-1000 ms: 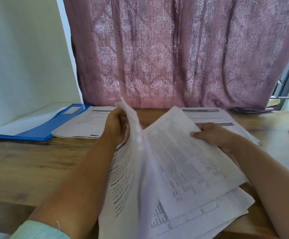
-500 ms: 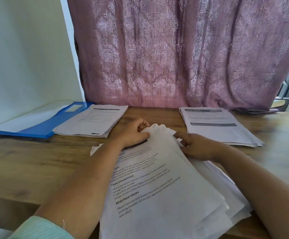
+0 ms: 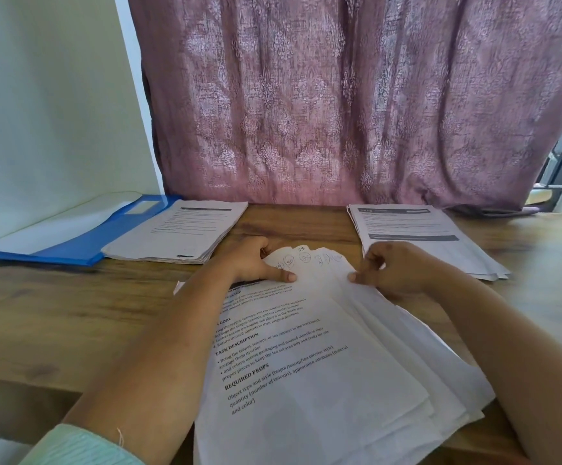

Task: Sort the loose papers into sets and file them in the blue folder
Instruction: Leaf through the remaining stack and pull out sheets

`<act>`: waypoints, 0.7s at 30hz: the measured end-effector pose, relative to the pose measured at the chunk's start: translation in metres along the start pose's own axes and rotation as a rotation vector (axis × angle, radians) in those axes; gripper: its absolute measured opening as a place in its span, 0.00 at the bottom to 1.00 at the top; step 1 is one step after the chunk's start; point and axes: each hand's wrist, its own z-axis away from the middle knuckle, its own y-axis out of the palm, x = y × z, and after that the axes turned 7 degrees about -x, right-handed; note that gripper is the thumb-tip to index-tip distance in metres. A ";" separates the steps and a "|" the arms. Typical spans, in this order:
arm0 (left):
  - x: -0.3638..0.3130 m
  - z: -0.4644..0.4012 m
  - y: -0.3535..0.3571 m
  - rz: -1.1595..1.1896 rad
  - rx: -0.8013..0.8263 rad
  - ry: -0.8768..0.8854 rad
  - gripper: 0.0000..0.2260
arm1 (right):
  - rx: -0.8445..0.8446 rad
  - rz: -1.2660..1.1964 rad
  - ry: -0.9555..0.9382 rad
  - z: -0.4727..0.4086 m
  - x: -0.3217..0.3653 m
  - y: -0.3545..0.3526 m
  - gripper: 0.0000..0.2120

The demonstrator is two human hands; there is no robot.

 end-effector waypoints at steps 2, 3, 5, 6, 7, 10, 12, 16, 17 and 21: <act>-0.002 0.001 -0.002 0.014 0.015 -0.003 0.36 | 0.154 0.014 0.099 0.007 0.002 -0.007 0.27; -0.002 0.001 -0.002 0.016 0.024 -0.004 0.36 | 0.200 0.000 0.118 0.009 0.004 -0.008 0.29; -0.002 0.001 -0.002 0.023 0.036 0.004 0.35 | 0.218 -0.046 0.103 0.011 0.009 -0.007 0.32; -0.003 0.001 -0.002 0.027 0.042 0.011 0.33 | 0.223 -0.092 0.096 0.012 0.011 -0.005 0.32; -0.002 0.000 -0.002 0.026 0.055 0.022 0.34 | 0.232 -0.138 0.094 0.013 0.013 -0.003 0.34; -0.003 0.000 -0.002 0.025 0.066 0.042 0.37 | 0.299 -0.276 0.114 0.012 0.015 0.002 0.32; -0.004 0.001 -0.002 0.023 0.076 0.049 0.34 | 0.424 -0.408 0.109 0.015 0.014 0.000 0.22; -0.006 0.001 -0.002 0.034 0.055 0.074 0.27 | 0.558 -0.506 0.073 0.018 0.010 -0.003 0.13; -0.006 0.001 -0.002 0.026 0.036 0.083 0.27 | 0.551 -0.532 0.083 0.016 0.009 -0.001 0.14; -0.010 0.003 -0.001 0.174 -0.136 0.172 0.29 | 0.518 -0.669 0.078 0.006 0.005 0.010 0.21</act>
